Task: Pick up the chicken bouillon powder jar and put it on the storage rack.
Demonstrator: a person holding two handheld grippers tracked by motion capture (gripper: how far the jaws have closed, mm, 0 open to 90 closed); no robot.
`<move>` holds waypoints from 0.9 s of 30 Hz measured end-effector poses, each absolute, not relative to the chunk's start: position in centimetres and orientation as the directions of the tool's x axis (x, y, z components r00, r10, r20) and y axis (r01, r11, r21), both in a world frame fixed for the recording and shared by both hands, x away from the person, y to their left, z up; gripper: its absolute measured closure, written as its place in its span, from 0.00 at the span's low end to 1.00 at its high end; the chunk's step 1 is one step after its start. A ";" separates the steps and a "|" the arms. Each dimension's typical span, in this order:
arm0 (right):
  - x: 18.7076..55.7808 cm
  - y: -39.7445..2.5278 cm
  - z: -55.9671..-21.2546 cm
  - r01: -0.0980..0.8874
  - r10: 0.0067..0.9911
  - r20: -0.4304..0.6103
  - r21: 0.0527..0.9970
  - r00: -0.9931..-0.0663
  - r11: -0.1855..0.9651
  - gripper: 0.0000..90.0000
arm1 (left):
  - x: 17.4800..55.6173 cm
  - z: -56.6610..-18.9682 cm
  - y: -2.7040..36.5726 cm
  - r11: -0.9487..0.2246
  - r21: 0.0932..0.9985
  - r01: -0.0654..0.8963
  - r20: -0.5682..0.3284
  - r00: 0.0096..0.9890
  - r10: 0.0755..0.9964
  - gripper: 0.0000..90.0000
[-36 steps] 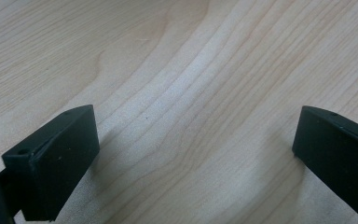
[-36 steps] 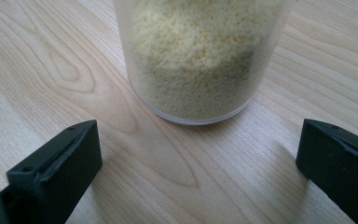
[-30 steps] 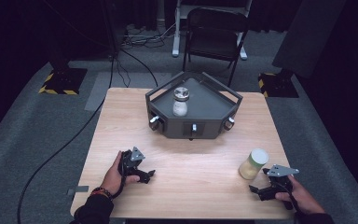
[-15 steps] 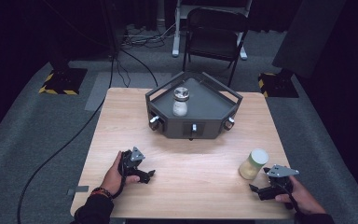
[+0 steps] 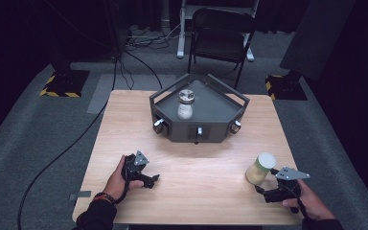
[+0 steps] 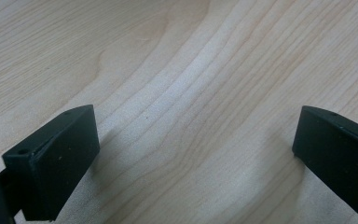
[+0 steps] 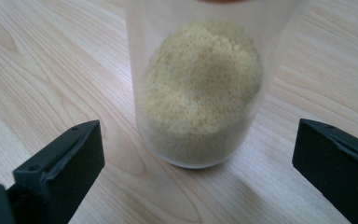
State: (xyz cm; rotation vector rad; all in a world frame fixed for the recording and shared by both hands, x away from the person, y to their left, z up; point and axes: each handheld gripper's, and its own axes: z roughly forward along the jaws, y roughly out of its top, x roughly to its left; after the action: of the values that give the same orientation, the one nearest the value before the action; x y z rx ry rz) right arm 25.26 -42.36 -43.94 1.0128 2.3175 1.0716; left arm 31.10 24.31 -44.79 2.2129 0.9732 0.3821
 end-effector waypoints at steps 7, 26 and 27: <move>25.1 -41.9 -43.7 0.438 0.762 -0.041 0.798 -0.647 0.415 0.02 | 31.1 -44.8 24.3 -0.488 0.687 0.538 -0.004 0.675 0.738 0.00; 25.4 -41.8 -43.3 0.442 0.797 0.020 0.840 -0.604 0.314 0.03 | 31.1 -44.8 24.2 -0.487 0.688 0.538 -0.004 0.674 0.739 0.00; 25.4 -41.8 -43.4 0.440 0.799 0.023 0.844 -0.601 0.307 0.03 | 31.1 -44.8 24.2 -0.487 0.687 0.539 -0.005 0.674 0.739 0.00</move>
State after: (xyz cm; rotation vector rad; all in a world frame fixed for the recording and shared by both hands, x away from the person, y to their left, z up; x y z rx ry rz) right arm 25.36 -41.82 -43.35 1.1037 2.1774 1.2138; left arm 31.06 24.22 -44.77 2.2120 0.9793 0.3837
